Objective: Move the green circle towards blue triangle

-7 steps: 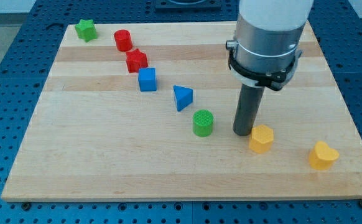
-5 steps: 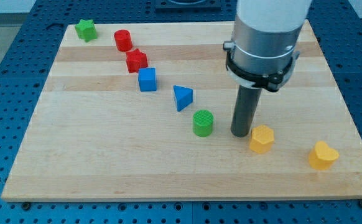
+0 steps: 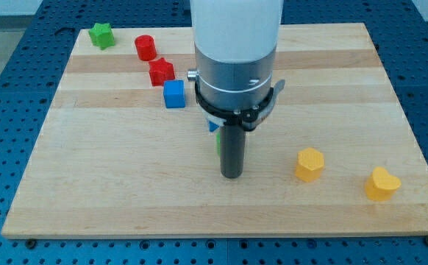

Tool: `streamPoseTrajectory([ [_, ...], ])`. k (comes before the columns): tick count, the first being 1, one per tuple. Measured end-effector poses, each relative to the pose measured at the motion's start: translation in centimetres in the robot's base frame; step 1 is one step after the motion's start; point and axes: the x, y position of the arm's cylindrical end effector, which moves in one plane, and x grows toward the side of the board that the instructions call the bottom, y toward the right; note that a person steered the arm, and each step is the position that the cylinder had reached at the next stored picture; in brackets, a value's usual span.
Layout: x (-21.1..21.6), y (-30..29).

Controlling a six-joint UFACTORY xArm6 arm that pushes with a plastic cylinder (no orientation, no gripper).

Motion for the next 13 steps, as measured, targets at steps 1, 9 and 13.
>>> streamPoseTrajectory([
  [1, -2.6, 0.0],
  [9, -4.9, -6.9],
  [13, -4.8, -1.4],
])
